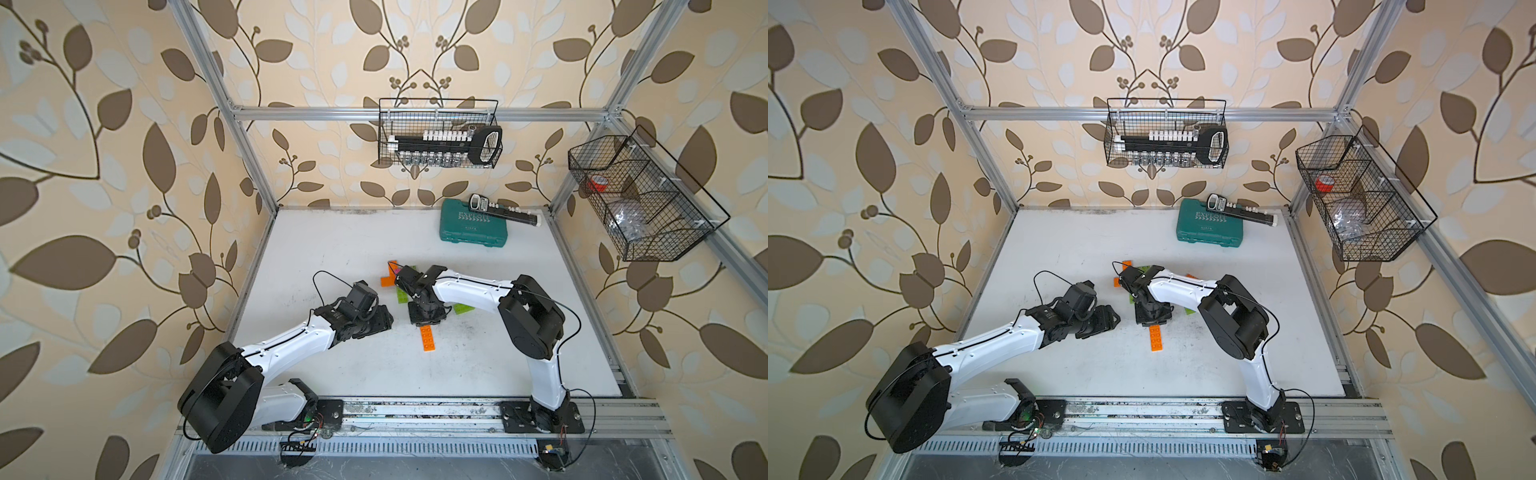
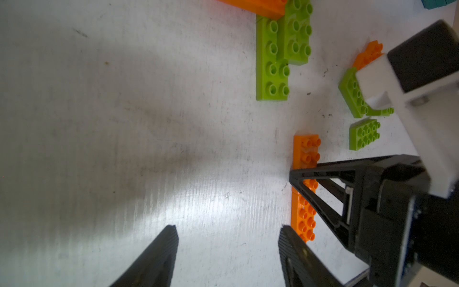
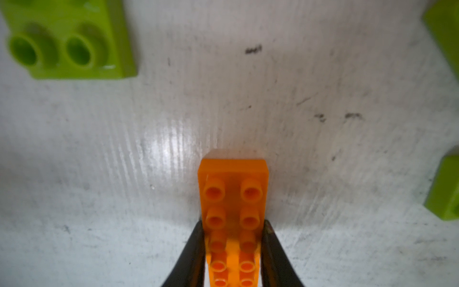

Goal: Assemble a small pinwheel with lego
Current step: Assemble the lego brick at the center of the board, then adjust the lego brick at the center of the board.

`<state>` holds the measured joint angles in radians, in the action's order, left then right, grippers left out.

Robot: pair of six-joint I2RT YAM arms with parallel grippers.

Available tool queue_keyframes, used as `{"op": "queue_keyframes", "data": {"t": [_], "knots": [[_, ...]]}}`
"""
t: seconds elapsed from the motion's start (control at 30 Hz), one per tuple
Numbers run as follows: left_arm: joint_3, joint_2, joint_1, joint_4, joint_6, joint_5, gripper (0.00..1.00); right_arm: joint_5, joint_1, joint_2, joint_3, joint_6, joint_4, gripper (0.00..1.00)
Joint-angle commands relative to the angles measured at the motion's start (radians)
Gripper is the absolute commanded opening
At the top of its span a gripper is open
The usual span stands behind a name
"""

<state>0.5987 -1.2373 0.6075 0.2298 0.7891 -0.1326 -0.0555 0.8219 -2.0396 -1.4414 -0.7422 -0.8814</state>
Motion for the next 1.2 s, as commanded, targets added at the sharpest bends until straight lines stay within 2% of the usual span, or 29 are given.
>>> {"op": "queue_keyframes", "data": {"t": [0.0,0.17,0.4,0.57,0.73,0.87,1.03,1.17], "knots": [[-0.009,0.021,-0.004,0.009,-0.013,-0.016,0.67,0.012,0.009,-0.014,0.053,-0.002,-0.023,0.34],[-0.004,0.021,-0.004,0.017,-0.016,-0.013,0.67,0.016,0.009,-0.020,0.065,-0.004,-0.016,0.46],[0.006,0.044,-0.008,0.059,-0.031,0.011,0.68,0.024,0.003,-0.004,0.035,0.011,-0.018,0.52],[0.048,0.082,-0.022,0.125,-0.078,0.050,0.72,-0.002,-0.028,0.097,-0.020,0.072,-0.028,0.57],[0.148,0.003,-0.017,0.148,-0.156,0.050,0.73,-0.011,-0.111,0.185,0.009,0.175,-0.023,0.57],[0.251,-0.100,0.033,0.152,-0.212,0.066,0.73,0.014,-0.227,0.203,0.029,0.240,-0.019,0.57],[0.369,-0.237,0.116,0.147,-0.239,0.090,0.73,0.054,-0.348,0.177,-0.011,0.282,-0.022,0.53],[0.432,-0.313,0.148,0.130,-0.233,0.084,0.73,0.060,-0.399,0.105,-0.088,0.319,-0.053,0.47]]}}
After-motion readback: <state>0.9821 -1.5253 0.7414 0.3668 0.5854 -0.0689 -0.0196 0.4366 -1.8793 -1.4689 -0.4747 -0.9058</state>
